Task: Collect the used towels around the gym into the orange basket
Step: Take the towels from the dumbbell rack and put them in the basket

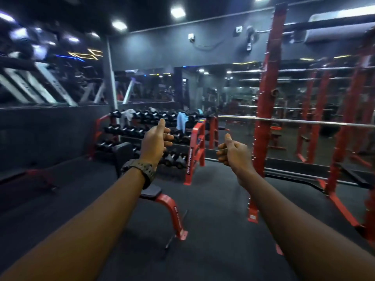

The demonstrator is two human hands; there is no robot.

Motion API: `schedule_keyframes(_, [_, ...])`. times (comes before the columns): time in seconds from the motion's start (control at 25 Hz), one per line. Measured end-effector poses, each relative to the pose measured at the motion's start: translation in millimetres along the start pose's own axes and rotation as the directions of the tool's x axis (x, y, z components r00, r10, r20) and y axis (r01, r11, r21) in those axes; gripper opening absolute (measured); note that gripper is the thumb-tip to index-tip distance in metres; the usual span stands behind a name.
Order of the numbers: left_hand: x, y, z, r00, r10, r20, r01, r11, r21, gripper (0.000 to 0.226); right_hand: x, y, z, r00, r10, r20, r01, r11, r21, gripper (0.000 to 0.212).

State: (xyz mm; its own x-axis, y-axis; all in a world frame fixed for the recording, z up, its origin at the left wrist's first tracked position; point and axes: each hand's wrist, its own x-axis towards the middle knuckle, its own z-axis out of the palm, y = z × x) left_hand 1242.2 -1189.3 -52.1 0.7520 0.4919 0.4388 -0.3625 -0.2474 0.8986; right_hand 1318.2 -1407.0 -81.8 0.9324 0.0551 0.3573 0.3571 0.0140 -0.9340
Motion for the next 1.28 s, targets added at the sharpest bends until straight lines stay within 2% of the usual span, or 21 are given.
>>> schedule_keyframes(0.16, [9, -1, -65, 0.997, -0.033, -0.068, 0.035, 0.999, 0.029, 0.078, 12, -1, 68, 0.998, -0.018, 0.062, 0.016, 0.999, 0.028, 0.05])
schedule_keyframes(0.4, [34, -5, -127, 0.983, 0.006, -0.182, -0.001, 1.0, 0.029, 0.081, 21, 2, 135, 0.997, -0.014, 0.081, 0.011, 0.999, 0.041, 0.05])
schedule_keyframes(0.56, [61, -16, -136, 0.986, 0.023, -0.163, -0.018, 0.999, 0.031, 0.082, 38, 0, 150, 0.999, -0.013, 0.036, 0.013, 1.0, 0.026, 0.05])
schedule_keyframes(0.72, [92, -29, -121, 0.994, 0.024, -0.108, -0.02, 0.999, 0.038, 0.088, 66, 5, 154, 0.999, -0.031, -0.01, 0.031, 0.999, 0.011, 0.051])
schedule_keyframes(0.88, [143, -51, -82, 0.999, 0.026, -0.046, -0.024, 0.999, 0.03, 0.081, 122, 24, 155, 0.999, -0.047, -0.016, 0.047, 0.999, -0.025, 0.05])
schedule_keyframes(1.12, [245, -96, 5, 0.995, 0.08, -0.055, -0.078, 0.996, 0.039, 0.072, 256, 55, 144, 0.996, -0.083, -0.016, 0.083, 0.997, 0.005, 0.048])
schedule_keyframes(1.28, [326, -123, 61, 0.994, 0.063, -0.091, -0.059, 0.997, 0.043, 0.072, 362, 85, 145, 0.998, -0.062, 0.022, 0.062, 0.998, -0.007, 0.05])
